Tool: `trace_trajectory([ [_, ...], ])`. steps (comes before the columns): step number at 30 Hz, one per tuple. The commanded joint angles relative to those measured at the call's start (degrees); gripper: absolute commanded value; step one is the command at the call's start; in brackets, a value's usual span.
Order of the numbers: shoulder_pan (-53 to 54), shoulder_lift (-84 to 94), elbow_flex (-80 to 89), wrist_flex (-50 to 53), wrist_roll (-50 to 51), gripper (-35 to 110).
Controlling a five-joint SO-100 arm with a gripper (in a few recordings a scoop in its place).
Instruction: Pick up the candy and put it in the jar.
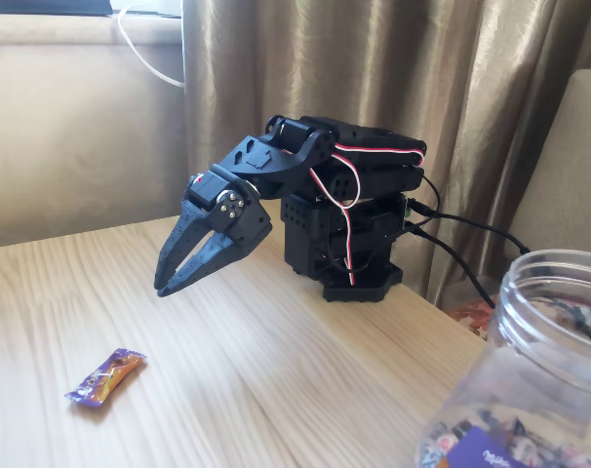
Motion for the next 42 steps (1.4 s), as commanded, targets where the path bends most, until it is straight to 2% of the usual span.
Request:
trace_trajectory([
  [1,-0.62,1.85,3.96,0.62,-0.26,0],
  [27,-1.49,1.85,3.96,0.62,-1.14,0],
  [30,-2.11,1.85,3.96,-1.32,1.58,0],
  [38,-0.88,1.85,3.69,-7.65,-6.94,0],
  [42,0.44,1.93,-0.26,-9.76,-15.82,0],
])
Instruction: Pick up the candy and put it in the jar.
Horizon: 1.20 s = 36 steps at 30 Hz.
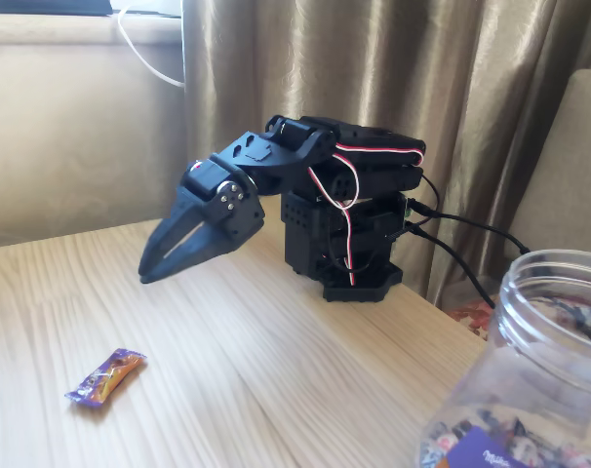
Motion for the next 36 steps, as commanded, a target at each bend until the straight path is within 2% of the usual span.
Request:
trace_trajectory([
  [1,0.18,1.93,-1.67,-1.32,-6.33,1],
  [4,-3.08,0.26,-10.37,7.03,-5.98,4],
  [7,-4.48,-12.22,-20.3,12.66,-3.16,5],
  [14,-5.62,-26.54,-34.01,16.79,2.81,6],
  [16,-6.15,-29.18,-37.27,16.7,4.04,0],
  [22,-6.33,-49.39,-52.91,19.07,13.45,0],
  [26,-6.42,-58.62,-61.44,24.52,19.51,21],
  [29,-5.62,-64.95,-66.36,27.95,20.65,22],
  [36,0.26,-90.7,-85.34,43.24,28.3,21],
])
